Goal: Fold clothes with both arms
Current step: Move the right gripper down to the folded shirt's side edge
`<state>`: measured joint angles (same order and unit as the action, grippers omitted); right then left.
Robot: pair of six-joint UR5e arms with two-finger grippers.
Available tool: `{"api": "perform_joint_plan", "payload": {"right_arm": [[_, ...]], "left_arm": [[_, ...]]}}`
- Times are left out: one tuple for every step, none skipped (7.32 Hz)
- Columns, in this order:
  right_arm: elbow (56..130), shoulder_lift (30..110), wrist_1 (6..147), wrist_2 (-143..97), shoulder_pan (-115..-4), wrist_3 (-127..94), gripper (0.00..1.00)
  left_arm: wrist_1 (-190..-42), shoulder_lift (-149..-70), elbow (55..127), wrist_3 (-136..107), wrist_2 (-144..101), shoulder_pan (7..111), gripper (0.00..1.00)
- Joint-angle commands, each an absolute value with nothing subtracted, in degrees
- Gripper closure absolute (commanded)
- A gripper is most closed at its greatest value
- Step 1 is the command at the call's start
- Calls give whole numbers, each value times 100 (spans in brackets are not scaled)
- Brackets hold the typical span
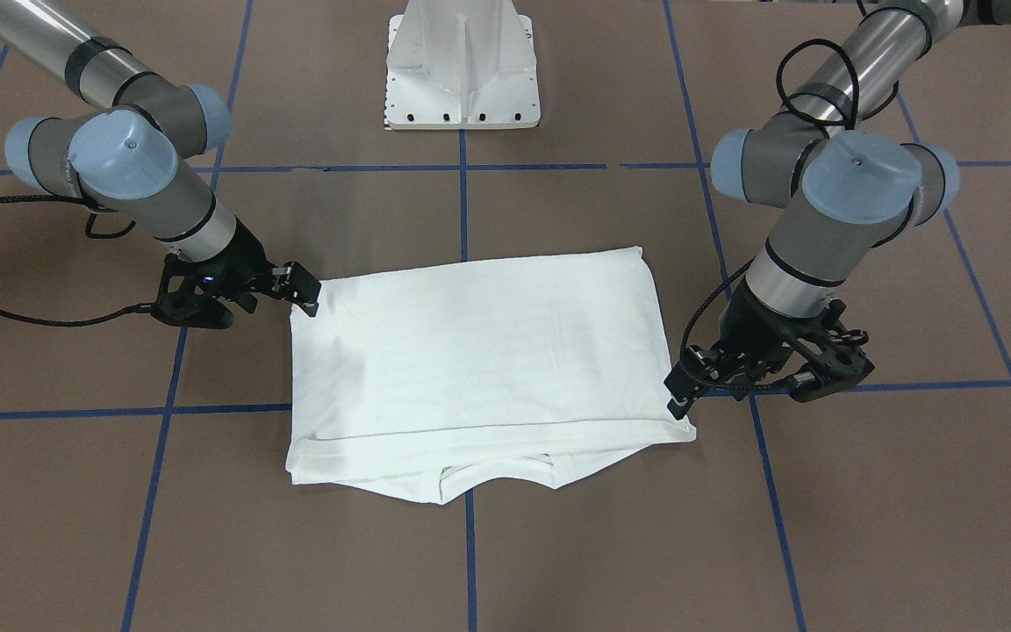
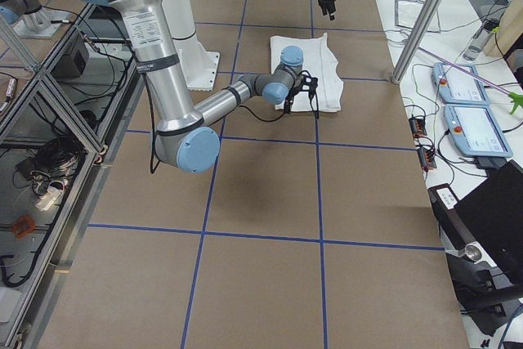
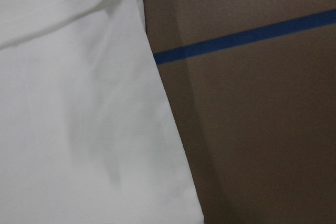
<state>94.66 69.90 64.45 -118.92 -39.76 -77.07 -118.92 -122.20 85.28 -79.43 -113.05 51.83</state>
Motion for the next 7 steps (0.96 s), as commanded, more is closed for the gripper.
{"api": "perform_joint_plan", "payload": {"right_arm": [[9457,7005,6451,-11777,-3745,-7734,8],[9448,6996,6451,-11777,-3701,-7734,23],[9448,6961,6451,-11769,-3665,-7734,27],[9457,6952,6442,-11760,-3639,-7734,34],[9457,6943,6442,-11751,-3595,-7734,34],[9466,6943,6442,-11768,-3595,-7734,60],[9475,6961,6451,-11812,-3595,-7734,100]], "left_arm": [[-11900,-12217,8561,-7937,-11285,5186,0],[-11892,-12208,8561,-7937,-11285,5186,0],[-11900,-12208,8561,-7937,-11285,5186,0],[-11892,-12199,8561,-7937,-11285,5186,0],[-11892,-12191,8552,-7937,-11285,5186,0],[-11892,-12190,8560,-7937,-11285,5186,0],[-11892,-12199,8561,-7937,-11285,5186,0]]}}
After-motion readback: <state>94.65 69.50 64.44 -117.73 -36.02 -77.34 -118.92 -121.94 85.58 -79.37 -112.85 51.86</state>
